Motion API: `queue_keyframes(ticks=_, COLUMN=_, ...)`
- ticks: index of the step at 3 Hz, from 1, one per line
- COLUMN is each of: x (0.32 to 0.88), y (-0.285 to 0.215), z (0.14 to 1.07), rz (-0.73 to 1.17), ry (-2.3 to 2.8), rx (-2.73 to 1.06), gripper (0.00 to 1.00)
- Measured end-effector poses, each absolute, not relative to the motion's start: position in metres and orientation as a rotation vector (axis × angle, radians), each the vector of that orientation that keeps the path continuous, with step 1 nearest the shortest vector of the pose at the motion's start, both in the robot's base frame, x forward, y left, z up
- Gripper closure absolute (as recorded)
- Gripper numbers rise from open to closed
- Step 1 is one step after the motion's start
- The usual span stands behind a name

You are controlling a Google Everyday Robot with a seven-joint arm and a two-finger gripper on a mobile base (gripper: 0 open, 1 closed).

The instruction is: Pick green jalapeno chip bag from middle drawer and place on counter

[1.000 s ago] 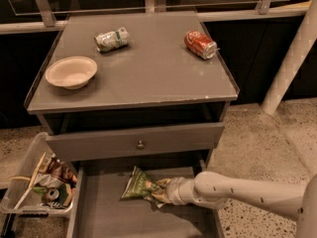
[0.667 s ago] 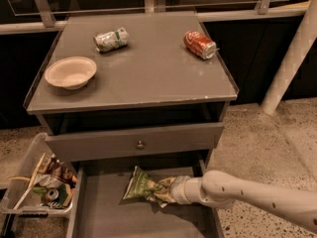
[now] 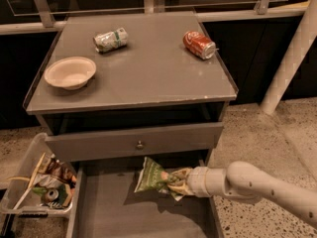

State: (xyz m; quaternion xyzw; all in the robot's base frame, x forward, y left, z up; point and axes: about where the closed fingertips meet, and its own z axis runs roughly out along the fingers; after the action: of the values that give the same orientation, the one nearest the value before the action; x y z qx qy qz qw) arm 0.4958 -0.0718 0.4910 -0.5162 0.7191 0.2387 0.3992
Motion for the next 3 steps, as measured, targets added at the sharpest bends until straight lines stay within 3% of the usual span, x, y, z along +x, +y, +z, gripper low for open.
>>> queue_keyframes(ticks=3, x=0.485, y=-0.132, z=0.634, rz=0.416, ry=1.751, rx=-1.415, gripper=1.0)
